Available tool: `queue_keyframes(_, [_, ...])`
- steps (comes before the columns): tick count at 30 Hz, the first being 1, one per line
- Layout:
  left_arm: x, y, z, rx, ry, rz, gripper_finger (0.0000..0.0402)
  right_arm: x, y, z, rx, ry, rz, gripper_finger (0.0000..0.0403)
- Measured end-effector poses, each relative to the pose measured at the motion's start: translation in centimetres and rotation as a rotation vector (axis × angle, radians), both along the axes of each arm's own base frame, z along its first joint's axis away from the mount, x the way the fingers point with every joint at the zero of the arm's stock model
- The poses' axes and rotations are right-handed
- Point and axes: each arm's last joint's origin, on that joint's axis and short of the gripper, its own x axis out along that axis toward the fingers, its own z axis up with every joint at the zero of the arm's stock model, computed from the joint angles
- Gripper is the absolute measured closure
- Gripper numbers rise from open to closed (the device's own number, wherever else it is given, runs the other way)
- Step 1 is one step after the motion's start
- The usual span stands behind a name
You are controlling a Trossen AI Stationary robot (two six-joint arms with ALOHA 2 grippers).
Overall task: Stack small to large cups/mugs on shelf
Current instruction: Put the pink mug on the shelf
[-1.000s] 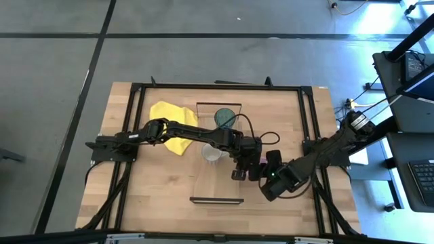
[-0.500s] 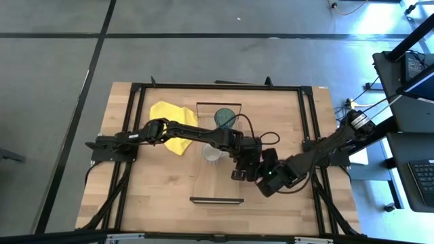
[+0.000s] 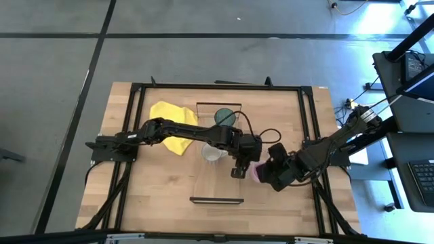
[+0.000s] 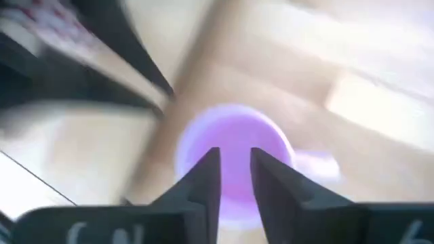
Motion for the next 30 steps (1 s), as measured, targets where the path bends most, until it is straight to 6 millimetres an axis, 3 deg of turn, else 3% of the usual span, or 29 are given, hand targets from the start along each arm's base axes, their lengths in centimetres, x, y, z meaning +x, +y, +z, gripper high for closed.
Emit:
queue_keyframes(3, [-1.0,-0.1,1.8,0.075,0.047,0.029,0.0347,-0.9,-0.2,-0.3,0.033,0.128,0.017,0.0293])
queue_keyframes(6, [-1.8,-0.2,2.4,0.112,0.105,0.038,0.0347,-1.1,0.2,-0.2,0.080,0.145,0.037,0.0274])
queue_keyframes(15, [-4.8,-0.5,8.3,0.079,-0.012,0.058,0.0347,-1.4,0.3,-0.1,0.103,0.158,0.032,0.0261])
queue_keyframes(22, [-9.2,-0.7,15.5,0.144,-0.226,0.127,0.0347,-1.7,0.2,-1.0,0.134,0.189,-0.014,0.0262])
queue_keyframes(30, [-15.0,1.8,21.0,0.253,-0.318,0.272,0.0347,-1.3,0.5,-4.0,0.212,0.120,-0.041,0.0262])
